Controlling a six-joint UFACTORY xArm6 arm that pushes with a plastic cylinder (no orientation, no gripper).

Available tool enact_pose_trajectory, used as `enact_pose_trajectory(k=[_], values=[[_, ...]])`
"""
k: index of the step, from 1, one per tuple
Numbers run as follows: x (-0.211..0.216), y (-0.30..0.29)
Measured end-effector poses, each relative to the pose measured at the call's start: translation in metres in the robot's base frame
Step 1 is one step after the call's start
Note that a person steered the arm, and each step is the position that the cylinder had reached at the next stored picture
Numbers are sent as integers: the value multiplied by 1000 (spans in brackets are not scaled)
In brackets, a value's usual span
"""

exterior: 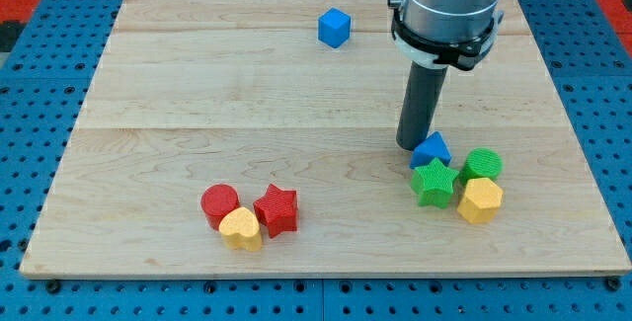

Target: Move the blue cube closer to the green circle

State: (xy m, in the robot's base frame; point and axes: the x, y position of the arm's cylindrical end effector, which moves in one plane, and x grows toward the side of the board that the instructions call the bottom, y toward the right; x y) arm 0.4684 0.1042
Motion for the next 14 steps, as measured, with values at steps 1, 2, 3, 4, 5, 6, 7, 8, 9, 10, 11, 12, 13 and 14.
enact_pose_trajectory(k=[1, 2, 3, 4, 5, 6, 7, 8, 9, 10, 11, 12, 13, 14], values=[[3, -1], [12, 9], [12, 9], [-27, -84], [-65, -178], [-151, -213], [-232, -201], [-216, -90], [-143, -11], [-90, 33], [-78, 42], [-75, 42], [-71, 42], [-74, 39]])
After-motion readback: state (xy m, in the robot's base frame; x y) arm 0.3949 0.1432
